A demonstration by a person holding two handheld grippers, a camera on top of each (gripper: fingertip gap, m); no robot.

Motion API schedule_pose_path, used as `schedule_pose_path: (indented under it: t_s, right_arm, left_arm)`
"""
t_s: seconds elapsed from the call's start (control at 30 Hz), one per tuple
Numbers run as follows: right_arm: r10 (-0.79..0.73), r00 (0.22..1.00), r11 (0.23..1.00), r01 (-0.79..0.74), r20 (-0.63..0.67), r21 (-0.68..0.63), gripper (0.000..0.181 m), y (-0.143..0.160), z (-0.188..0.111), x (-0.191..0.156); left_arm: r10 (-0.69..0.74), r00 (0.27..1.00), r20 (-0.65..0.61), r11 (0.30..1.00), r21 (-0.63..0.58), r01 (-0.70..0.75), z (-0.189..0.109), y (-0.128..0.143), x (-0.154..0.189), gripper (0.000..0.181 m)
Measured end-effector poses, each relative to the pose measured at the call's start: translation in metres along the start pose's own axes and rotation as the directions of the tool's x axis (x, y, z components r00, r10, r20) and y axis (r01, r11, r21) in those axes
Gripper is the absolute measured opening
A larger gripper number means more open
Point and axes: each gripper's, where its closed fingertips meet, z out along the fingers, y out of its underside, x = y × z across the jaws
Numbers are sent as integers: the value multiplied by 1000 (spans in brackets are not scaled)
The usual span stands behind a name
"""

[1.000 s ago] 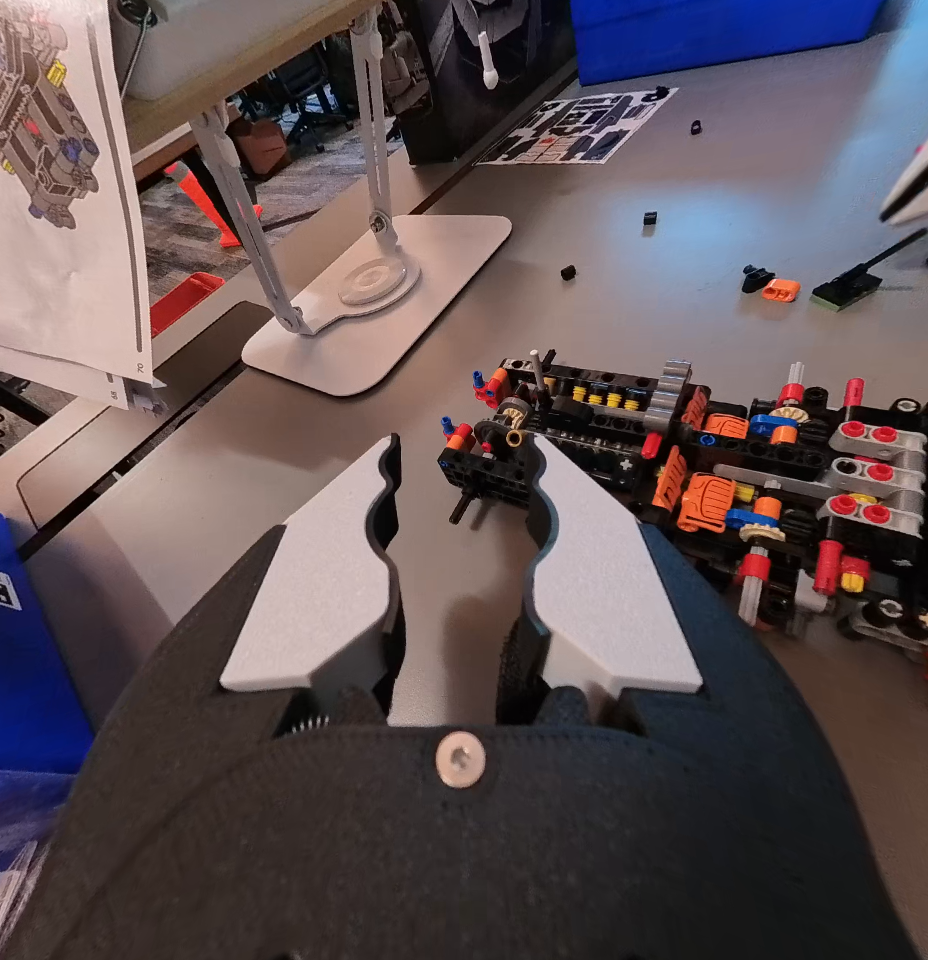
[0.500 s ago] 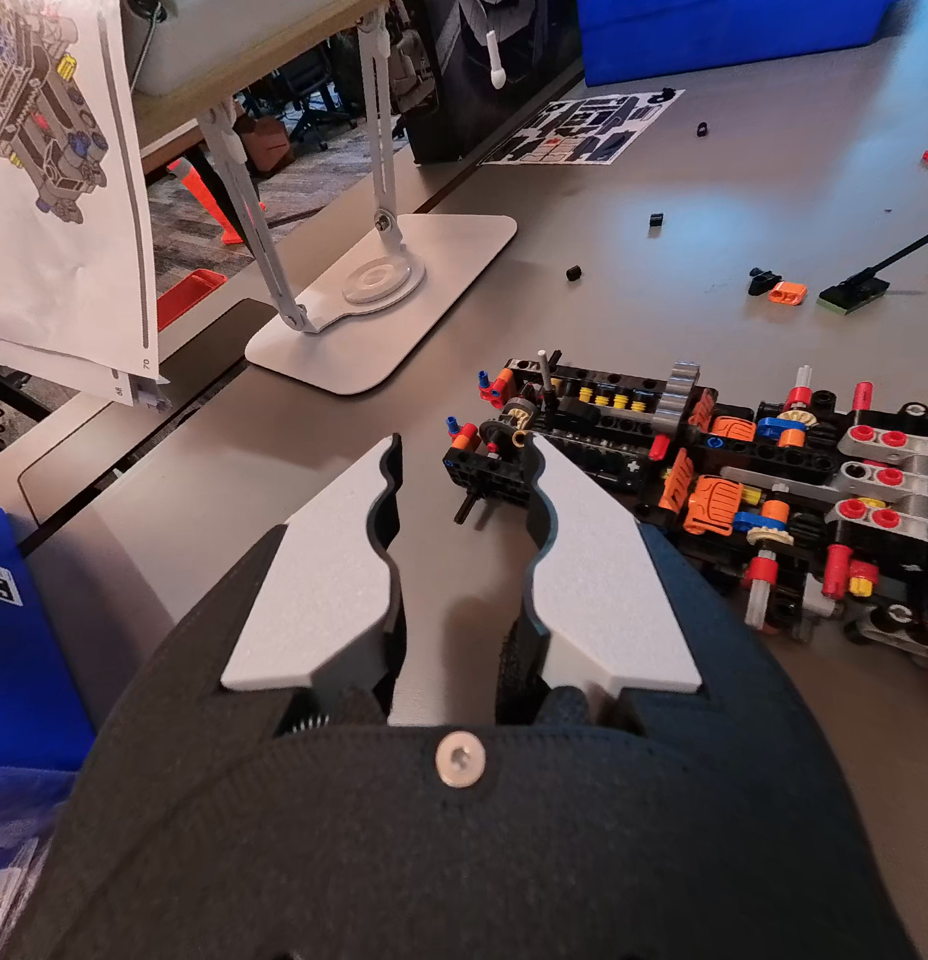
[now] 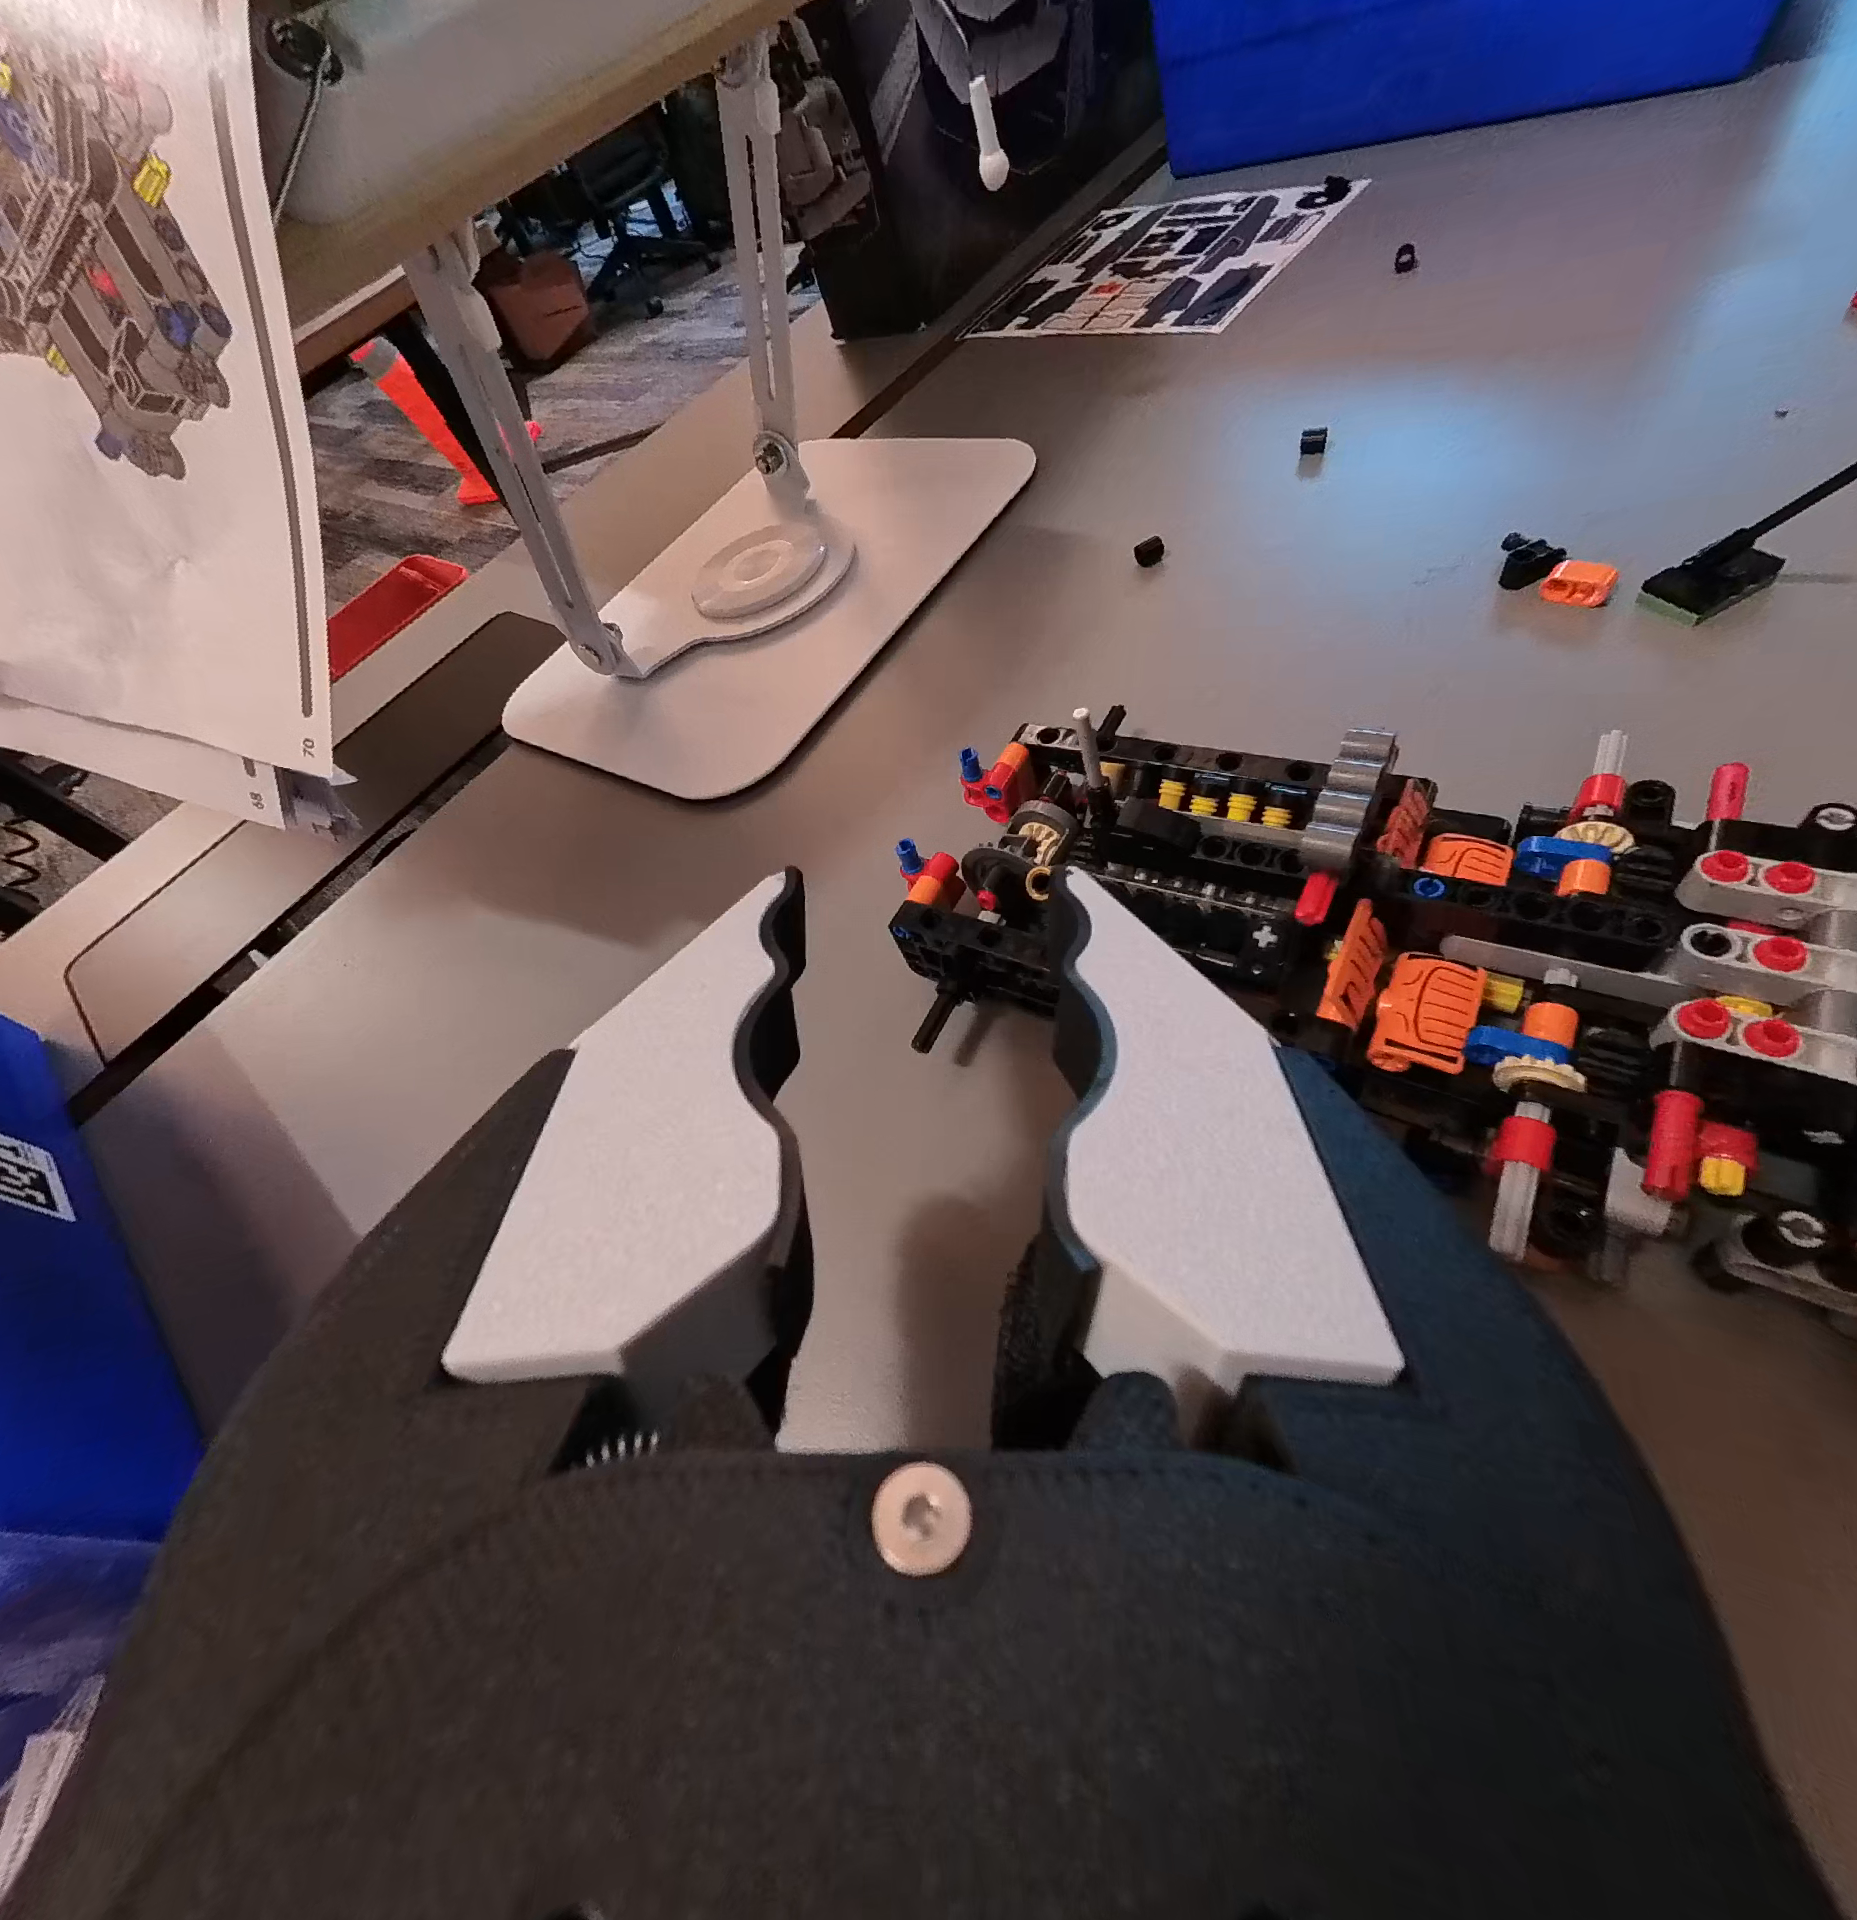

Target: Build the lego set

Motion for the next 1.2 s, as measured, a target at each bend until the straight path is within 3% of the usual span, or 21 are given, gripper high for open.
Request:
schedule_pose_path:
  t_s: [0.17,0.3,0.5,1.2]
  right_arm:
    - [8,998,1000,-8,-67,-12,28,-1,4,13]
    - [-6,998,997,2,-59,-74,17,8,14,14]
    - [29,999,998,-31,-45,-46,14,10,14,18]
    - [184,983,969,-182,0,167,14,-7,-42,59]
  left_arm:
    - [7,1000,6,1000,0,-7,0,0,-1,44]
    - [3,1000,10,1000,4,-3,-1,-1,-3,44]
    - [5,1000,9,1000,1,-5,-1,0,-2,44]
    - [-7,1000,9,1000,1,7,0,1,-5,44]
